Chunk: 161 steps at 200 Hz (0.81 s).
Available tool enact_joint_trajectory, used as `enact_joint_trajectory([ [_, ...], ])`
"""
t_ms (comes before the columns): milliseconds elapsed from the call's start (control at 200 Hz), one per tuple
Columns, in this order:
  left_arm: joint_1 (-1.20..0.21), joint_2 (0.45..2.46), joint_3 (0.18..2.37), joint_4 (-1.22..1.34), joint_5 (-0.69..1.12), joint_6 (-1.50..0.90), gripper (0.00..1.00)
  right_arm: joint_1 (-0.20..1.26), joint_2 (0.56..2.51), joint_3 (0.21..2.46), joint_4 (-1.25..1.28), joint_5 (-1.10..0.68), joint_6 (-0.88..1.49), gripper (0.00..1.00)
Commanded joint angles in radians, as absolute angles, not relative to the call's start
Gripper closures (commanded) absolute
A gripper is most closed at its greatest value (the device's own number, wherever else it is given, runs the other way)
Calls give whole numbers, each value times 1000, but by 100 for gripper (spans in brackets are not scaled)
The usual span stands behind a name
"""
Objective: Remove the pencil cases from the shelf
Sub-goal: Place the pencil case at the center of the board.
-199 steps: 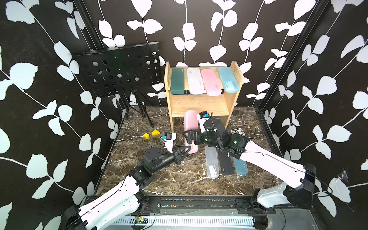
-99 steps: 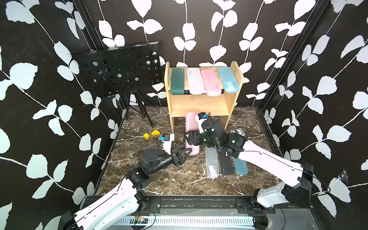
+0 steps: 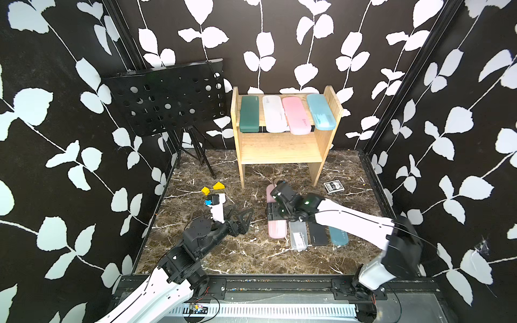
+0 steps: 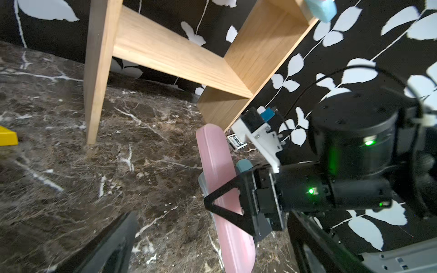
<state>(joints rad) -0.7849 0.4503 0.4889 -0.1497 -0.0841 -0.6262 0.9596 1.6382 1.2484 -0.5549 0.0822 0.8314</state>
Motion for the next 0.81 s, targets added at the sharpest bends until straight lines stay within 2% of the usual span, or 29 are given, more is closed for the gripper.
enact_joint_trajectory([
  [0, -789, 445, 470, -172, -114, -633, 2, 957, 1676, 1230, -532, 79, 889, 30],
  [435, -788, 451, 428, -141, -100, -653, 1, 951, 1816, 1195, -507, 87, 921, 26],
  [800, -788, 451, 416, -138, -102, -649, 1, 927, 1847, 1177, -522, 94, 914, 22],
])
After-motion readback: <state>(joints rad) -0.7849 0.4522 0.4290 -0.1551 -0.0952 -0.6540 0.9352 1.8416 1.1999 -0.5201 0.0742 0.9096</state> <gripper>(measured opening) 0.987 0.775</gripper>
